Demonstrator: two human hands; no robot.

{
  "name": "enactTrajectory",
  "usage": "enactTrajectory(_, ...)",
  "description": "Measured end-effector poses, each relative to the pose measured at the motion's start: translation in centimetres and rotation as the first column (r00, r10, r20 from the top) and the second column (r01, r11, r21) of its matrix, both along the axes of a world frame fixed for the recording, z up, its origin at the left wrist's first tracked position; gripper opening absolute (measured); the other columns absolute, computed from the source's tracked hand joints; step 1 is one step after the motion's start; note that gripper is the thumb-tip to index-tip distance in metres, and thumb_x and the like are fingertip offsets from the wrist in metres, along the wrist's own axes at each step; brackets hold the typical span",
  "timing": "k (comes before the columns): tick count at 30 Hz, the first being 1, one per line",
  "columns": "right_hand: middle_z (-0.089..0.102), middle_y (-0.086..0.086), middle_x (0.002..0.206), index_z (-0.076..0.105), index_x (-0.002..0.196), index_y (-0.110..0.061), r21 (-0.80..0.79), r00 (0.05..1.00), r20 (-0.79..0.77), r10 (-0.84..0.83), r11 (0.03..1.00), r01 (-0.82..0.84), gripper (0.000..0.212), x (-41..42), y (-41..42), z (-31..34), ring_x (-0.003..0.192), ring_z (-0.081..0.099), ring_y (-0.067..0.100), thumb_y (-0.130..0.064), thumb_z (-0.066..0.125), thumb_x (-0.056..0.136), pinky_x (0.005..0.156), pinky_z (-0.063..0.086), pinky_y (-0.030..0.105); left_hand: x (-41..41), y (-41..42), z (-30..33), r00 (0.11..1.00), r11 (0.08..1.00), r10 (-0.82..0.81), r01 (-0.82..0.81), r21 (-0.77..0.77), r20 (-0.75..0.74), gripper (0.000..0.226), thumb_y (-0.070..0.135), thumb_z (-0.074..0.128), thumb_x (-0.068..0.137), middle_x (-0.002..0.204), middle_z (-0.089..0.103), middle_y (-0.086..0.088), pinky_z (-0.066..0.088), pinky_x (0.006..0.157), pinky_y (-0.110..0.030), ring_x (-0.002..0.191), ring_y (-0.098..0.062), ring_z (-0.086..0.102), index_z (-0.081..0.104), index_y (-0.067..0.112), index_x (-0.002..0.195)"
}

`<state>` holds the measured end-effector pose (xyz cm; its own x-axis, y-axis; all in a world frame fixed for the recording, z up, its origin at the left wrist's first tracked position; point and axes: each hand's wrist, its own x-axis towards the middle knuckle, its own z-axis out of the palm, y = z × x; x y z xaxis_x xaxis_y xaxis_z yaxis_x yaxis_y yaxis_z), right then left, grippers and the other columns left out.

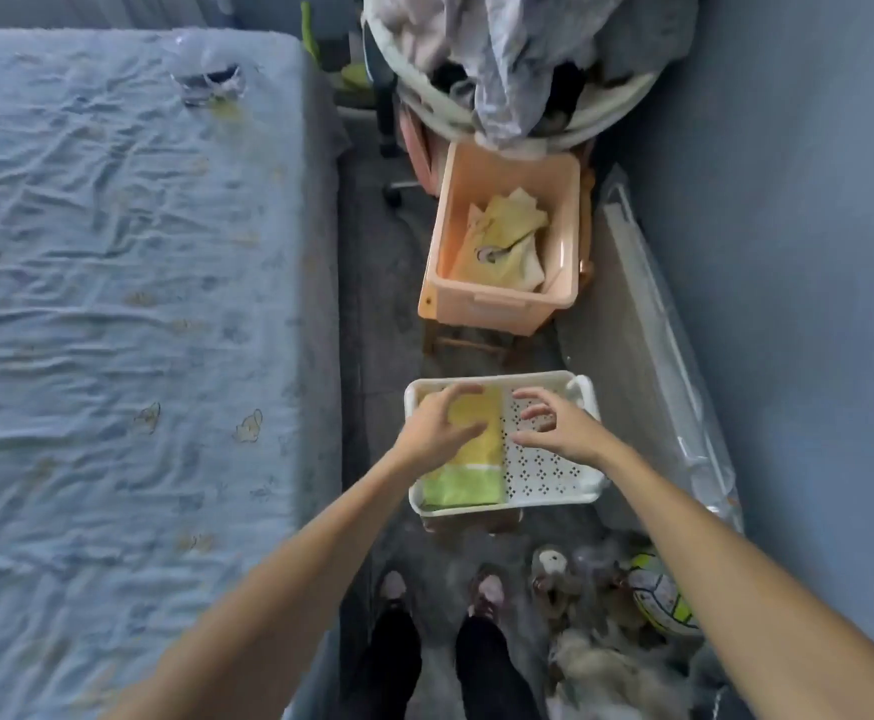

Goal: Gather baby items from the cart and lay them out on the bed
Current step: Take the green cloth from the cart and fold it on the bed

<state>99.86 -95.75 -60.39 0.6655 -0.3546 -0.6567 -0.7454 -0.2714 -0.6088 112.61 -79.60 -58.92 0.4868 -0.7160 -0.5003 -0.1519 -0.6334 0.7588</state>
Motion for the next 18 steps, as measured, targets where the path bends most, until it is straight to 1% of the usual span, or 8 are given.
enactTrajectory(3, 0.052, 0.001, 0.115, 0.047, 0.124, -0.034, 0.037, 0.995, 0.003, -0.102, 0.994, 0.102, 0.057, -0.1, 0.8, -8.4, 0.088, 0.055, 0.014, -0.033, 0.077, 0.076, 0.071, 0.046, 0.024, -3.3, -1.0, -7.2, 0.965, 0.952, 0.263, -0.260, 0.161, 0.001, 0.046, 0.023, 0.063, 0.088, 0.136, 0.046, -0.007, 0.048, 0.090, -0.034, 0.101, -0.021, 0.059, 0.047, 0.027, 0.132)
enactTrajectory(6, 0.051, 0.001, 0.116, 0.046, 0.123, -0.037, 0.065, 0.993, 0.008, -0.116, 0.991, 0.116, 0.058, -0.6, 1.2, -13.2, 0.088, 0.054, 0.014, -0.035, 0.077, 0.074, 0.074, 0.048, 0.027, -5.2, -1.7, -11.3, 0.949, 0.862, 0.308, -0.305, 0.405, 0.060, 0.070, 0.030, 0.054, 0.090, 0.152, 0.023, -0.017, 0.044, 0.098, -0.042, 0.129, -0.024, 0.045, 0.016, 0.039, 0.147)
enactTrajectory(7, 0.050, 0.001, 0.118, 0.046, 0.125, -0.036, 0.082, 0.994, 0.005, -0.105, 0.991, 0.105, 0.060, -1.0, 1.4, -14.2, 0.089, 0.054, 0.014, -0.037, 0.077, 0.074, 0.077, 0.048, 0.029, -5.7, -1.8, -12.0, 0.946, 0.838, 0.319, -0.310, 0.449, 0.058, 0.074, 0.030, 0.052, 0.090, 0.153, 0.021, -0.019, 0.042, 0.097, -0.042, 0.131, -0.026, 0.042, 0.008, 0.040, 0.149)
enactTrajectory(10, 0.052, -0.002, 0.118, 0.045, 0.128, -0.035, 0.104, 0.993, 0.006, -0.114, 0.988, 0.113, 0.062, -2.0, 1.8, -15.9, 0.092, 0.057, 0.013, -0.039, 0.077, 0.074, 0.078, 0.045, 0.027, -6.6, -2.0, -13.6, 0.918, 0.793, 0.395, -0.354, 0.495, 0.024, 0.082, 0.026, 0.051, 0.089, 0.150, 0.025, -0.020, 0.043, 0.094, -0.041, 0.122, -0.031, 0.049, -0.004, 0.035, 0.150)
enactTrajectory(13, 0.057, -0.006, 0.111, 0.046, 0.126, -0.038, 0.076, 0.986, 0.053, -0.155, 0.986, 0.151, 0.061, -1.9, 1.4, -16.7, 0.080, 0.060, 0.007, -0.035, 0.078, 0.074, 0.065, 0.046, 0.020, -6.3, -1.7, -15.1, 0.883, 0.773, 0.469, -0.421, 0.474, 0.018, 0.083, 0.021, 0.052, 0.089, 0.143, 0.029, -0.018, 0.050, 0.089, -0.040, 0.109, -0.029, 0.057, -0.003, 0.037, 0.150)
enactTrajectory(16, 0.055, -0.010, 0.110, 0.045, 0.128, -0.041, 0.068, 0.992, 0.086, -0.091, 0.994, 0.086, 0.063, -1.2, 1.0, -17.0, 0.072, 0.059, 0.006, -0.034, 0.078, 0.074, 0.061, 0.046, 0.019, -5.9, -1.6, -15.9, 0.855, 0.802, 0.518, -0.473, 0.365, -0.032, 0.077, 0.019, 0.050, 0.090, 0.109, 0.054, -0.009, 0.050, 0.062, -0.028, 0.068, -0.018, 0.057, 0.005, 0.036, 0.150)
enactTrajectory(17, 0.054, -0.009, 0.112, 0.044, 0.129, -0.041, 0.075, 0.993, 0.090, -0.072, 0.995, 0.066, 0.065, -0.9, 1.0, -17.1, 0.069, 0.057, 0.006, -0.034, 0.078, 0.074, 0.064, 0.048, 0.021, -5.8, -1.6, -16.2, 0.866, 0.824, 0.499, -0.463, 0.326, -0.031, 0.075, 0.018, 0.050, 0.090, 0.098, 0.057, -0.004, 0.045, 0.053, -0.025, 0.060, -0.015, 0.054, 0.009, 0.033, 0.151)
enactTrajectory(18, 0.055, -0.007, 0.113, 0.043, 0.130, -0.041, 0.086, 0.994, 0.096, -0.057, 0.995, 0.048, 0.067, -0.7, 0.9, -17.3, 0.068, 0.054, 0.004, -0.035, 0.078, 0.073, 0.067, 0.049, 0.023, -5.7, -1.6, -16.5, 0.878, 0.845, 0.478, -0.448, 0.292, -0.034, 0.073, 0.018, 0.050, 0.090, 0.096, 0.060, -0.003, 0.041, 0.049, -0.024, 0.059, -0.014, 0.054, 0.012, 0.030, 0.151)
